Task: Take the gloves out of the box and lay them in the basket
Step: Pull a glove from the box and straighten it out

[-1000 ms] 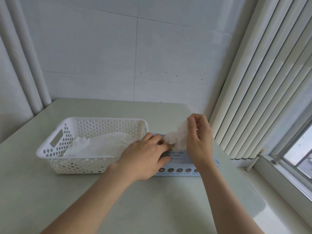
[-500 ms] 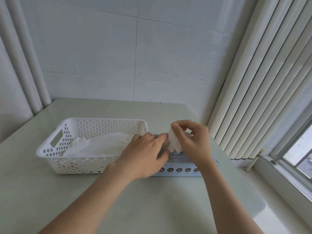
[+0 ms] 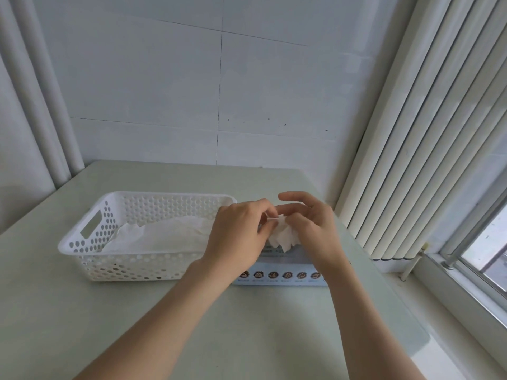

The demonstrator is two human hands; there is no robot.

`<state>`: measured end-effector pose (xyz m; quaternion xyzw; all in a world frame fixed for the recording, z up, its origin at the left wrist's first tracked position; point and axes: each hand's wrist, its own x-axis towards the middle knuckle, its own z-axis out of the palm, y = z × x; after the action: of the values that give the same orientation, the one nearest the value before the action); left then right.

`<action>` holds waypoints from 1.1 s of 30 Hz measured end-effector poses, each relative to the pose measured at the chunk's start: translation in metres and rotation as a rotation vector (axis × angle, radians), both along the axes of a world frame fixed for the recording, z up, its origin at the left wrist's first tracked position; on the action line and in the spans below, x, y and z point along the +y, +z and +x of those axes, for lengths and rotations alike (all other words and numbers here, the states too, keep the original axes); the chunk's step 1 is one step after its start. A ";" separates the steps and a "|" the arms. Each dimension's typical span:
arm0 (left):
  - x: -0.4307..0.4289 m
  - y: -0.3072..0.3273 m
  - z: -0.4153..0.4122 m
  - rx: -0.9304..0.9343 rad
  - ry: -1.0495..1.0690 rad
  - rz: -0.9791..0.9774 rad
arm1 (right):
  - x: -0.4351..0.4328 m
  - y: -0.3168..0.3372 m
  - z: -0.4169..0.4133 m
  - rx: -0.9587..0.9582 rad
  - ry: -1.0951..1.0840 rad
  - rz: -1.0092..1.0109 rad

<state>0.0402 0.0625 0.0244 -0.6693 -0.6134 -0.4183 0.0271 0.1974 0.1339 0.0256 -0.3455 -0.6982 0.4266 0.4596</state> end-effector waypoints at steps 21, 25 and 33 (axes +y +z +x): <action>0.015 0.015 -0.005 -0.763 -0.195 -0.073 | 0.012 -0.014 0.001 -0.693 -0.222 0.347; 0.017 0.015 -0.006 -0.812 -0.244 0.006 | 0.012 -0.016 0.003 -0.724 -0.233 0.407; 0.019 0.011 -0.004 -0.751 -0.343 -0.058 | 0.015 -0.017 0.004 -0.527 -0.272 0.460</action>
<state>0.0361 0.0811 0.0352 -0.5634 -0.4717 -0.6143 -0.2877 0.2015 0.1486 0.0085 -0.4206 -0.8178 0.0901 0.3823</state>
